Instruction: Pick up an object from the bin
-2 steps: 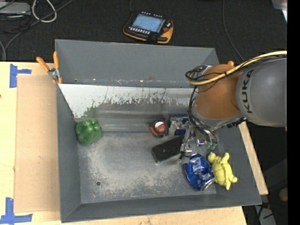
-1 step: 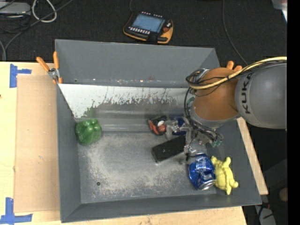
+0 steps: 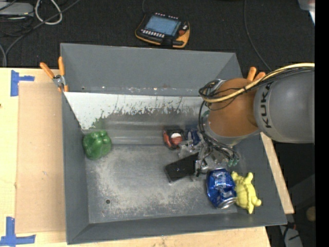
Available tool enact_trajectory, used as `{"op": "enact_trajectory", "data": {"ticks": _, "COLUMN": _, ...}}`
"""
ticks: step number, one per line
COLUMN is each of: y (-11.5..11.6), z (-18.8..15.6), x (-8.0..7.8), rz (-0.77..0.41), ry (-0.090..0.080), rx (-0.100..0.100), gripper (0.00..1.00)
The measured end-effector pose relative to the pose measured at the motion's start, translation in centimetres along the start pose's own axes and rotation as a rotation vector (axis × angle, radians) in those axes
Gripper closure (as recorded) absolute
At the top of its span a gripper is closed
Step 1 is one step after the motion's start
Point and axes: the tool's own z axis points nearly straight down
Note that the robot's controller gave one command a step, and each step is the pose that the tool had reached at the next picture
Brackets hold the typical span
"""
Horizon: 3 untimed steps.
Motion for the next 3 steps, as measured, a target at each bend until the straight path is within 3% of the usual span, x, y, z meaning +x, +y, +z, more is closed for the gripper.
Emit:
{"op": "enact_trajectory", "data": {"ticks": 2, "y": 0.1, "z": -0.9, "x": 0.1, "rz": 0.002, "ry": 0.002, "rx": -0.001, "gripper": 1.00}}
{"op": "enact_trajectory", "data": {"ticks": 3, "y": 0.2, "z": -4.9, "x": 0.2, "rz": 0.002, "ry": 0.008, "rx": -0.004, "gripper": 1.00}}
